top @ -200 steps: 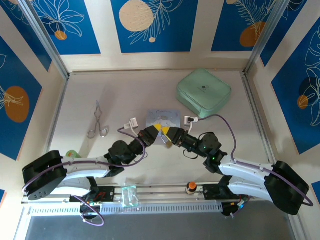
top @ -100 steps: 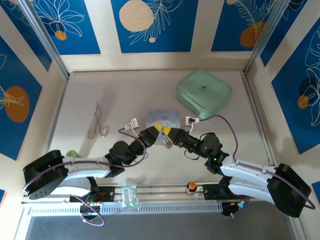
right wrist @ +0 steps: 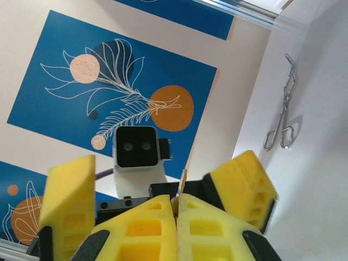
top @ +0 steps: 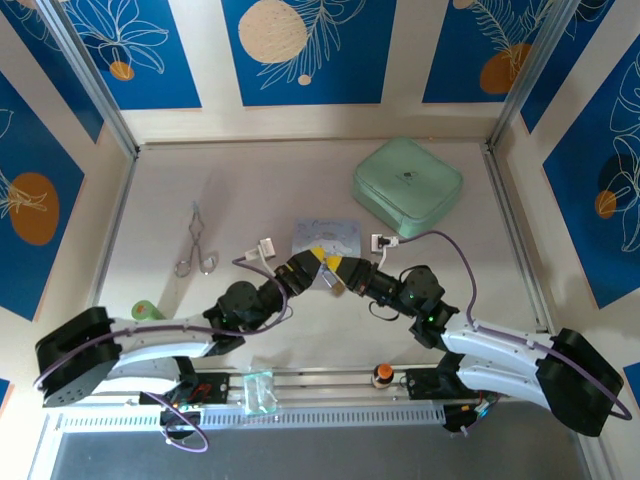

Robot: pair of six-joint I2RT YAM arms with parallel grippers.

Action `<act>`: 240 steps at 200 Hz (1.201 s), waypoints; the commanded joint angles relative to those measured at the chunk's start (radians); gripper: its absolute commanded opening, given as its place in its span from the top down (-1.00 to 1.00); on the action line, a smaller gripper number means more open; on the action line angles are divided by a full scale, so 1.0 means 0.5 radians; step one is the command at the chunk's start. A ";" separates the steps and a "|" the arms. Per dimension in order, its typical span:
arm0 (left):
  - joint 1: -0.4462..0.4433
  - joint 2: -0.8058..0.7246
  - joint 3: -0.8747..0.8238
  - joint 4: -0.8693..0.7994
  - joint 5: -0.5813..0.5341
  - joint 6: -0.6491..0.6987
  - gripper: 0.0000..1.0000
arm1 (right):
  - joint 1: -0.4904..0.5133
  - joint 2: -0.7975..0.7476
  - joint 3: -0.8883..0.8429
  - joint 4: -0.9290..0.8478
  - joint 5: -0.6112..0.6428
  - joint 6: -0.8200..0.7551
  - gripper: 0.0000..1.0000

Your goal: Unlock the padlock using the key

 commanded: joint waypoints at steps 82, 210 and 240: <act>0.054 -0.336 0.375 -1.624 -0.098 0.274 -0.99 | -0.572 -0.941 -0.205 -1.270 -0.398 -0.010 1.00; -0.049 0.708 0.579 -1.297 -0.071 -0.035 -0.56 | -0.746 -0.868 -0.173 -1.632 -0.571 -0.174 1.00; -0.052 0.856 0.638 -1.220 -0.101 -0.051 -0.47 | -0.750 -0.824 -0.153 -1.642 -0.575 -0.197 1.00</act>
